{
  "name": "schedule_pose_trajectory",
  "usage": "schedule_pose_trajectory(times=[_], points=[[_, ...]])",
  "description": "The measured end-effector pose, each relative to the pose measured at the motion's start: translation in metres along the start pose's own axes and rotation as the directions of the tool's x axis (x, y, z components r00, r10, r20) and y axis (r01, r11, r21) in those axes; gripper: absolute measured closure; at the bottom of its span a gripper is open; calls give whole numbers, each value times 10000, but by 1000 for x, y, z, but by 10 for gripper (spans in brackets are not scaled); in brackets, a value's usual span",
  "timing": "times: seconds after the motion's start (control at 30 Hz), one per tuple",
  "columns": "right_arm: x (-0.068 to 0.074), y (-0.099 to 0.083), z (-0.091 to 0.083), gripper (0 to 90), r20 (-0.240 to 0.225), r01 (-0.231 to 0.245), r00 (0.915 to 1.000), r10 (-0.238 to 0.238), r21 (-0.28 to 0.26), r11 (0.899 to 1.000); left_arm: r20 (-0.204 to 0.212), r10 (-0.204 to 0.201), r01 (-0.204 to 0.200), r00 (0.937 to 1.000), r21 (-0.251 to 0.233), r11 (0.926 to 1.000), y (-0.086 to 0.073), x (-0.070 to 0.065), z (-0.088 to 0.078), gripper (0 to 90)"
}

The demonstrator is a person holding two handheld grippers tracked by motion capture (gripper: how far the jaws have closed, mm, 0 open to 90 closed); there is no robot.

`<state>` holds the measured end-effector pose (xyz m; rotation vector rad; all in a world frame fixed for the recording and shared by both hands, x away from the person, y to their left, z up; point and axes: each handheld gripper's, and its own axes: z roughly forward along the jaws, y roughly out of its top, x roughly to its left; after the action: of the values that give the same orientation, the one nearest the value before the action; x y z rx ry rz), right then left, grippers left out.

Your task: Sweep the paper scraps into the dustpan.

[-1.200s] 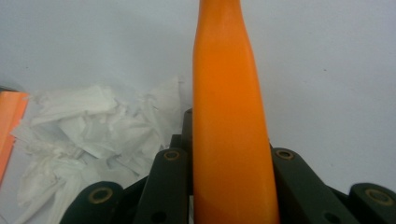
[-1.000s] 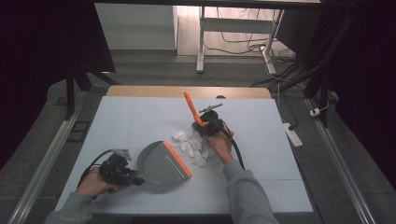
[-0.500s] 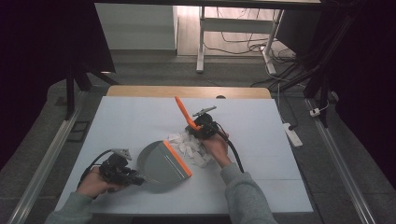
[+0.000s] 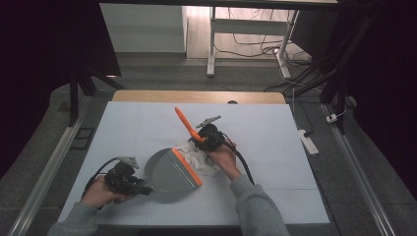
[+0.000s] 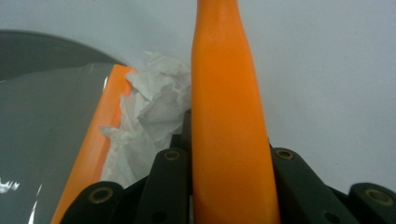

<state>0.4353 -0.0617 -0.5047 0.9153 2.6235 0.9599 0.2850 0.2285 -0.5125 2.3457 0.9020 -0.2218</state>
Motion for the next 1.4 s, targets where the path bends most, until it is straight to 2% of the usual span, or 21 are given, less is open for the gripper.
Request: schedule_pose_trajectory(times=[0.23, 0.47, 0.73, 0.87, 1.03, 1.07, 1.17, 1.4], points=[[15, 1, 2, 768, -458, 387, 9982, -386, 26, 9992, 1, -7, 7, 10000, -7, 10000, 0, 0, 0, 617], [34, 2, 4, 768, -764, 1019, 9919, -1012, 56, 9948, -10, -7, 7, 10000, -15, 10000, 0, 0, 0, 617], [47, 2, 2, 768, -1074, 1264, 9862, -1261, -39, 9920, -6, -6, 6, 10000, 0, 10000, 0, 0, 0, 617], [55, 4, -1, 768, -1253, 1577, 9795, -1575, -84, 9875, -8, -7, 7, 10000, 1, 10000, 0, 0, 0, 617], [64, 7, -10, 768, -1459, 2106, 9658, -2143, -407, 9767, -5, -35, 35, 10000, -24, 10000, 0, 0, 0, 617], [64, 8, -13, 768, -1410, 2121, 9658, -2177, -537, 9758, -7, -49, 49, 10000, -39, 10000, 0, 0, 0, 617], [60, 10, -22, 768, -1213, 1851, 9734, -1945, -846, 9791, -22, 28, -28, 10000, 26, 10000, 0, 0, 0, 617], [39, 5, -51, 768, -734, 921, 9919, -1039, -1491, 9845, -36, 46, -46, 10000, 2, 10000, 0, 0, 0, 617]])
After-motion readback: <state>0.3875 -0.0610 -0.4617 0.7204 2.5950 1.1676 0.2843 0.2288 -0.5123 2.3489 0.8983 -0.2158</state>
